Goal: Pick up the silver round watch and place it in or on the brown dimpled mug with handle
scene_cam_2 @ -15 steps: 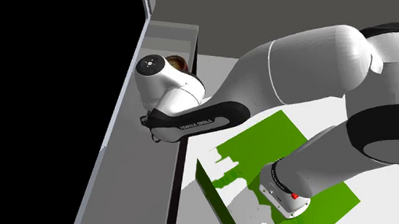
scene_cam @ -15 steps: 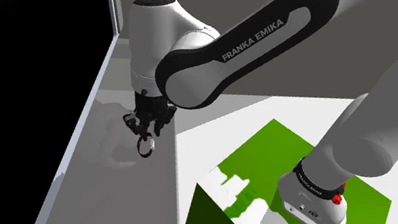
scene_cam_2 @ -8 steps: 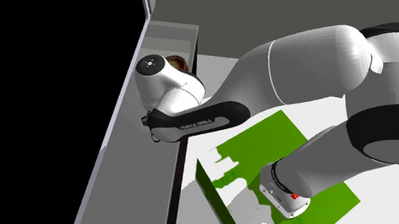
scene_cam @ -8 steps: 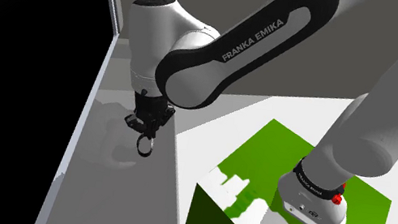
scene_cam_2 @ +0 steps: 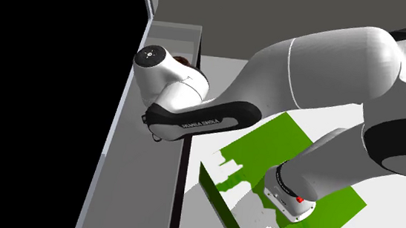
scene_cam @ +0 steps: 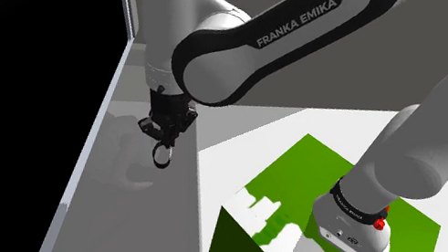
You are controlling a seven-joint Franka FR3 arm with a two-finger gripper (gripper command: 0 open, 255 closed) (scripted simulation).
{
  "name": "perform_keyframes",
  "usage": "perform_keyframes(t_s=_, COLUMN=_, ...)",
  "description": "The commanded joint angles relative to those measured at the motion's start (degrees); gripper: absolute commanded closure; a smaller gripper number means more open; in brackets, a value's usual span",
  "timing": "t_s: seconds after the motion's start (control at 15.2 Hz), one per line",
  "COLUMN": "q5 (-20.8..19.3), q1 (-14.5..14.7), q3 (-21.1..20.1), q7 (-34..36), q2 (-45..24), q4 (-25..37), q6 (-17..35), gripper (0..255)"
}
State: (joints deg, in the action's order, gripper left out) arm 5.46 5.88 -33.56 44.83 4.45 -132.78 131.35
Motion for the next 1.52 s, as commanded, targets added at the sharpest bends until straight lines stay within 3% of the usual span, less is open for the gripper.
perform_keyframes(t_s=0.0, q5=0.65, q1=0.04, q3=0.15, q7=-0.45, q2=1.07, q4=0.60, q6=-1.57, gripper=255)
perform_keyframes(t_s=1.45, q5=3.44, q1=0.02, q3=2.34, q7=-2.48, q2=8.11, q4=11.80, q6=-19.08, gripper=255)
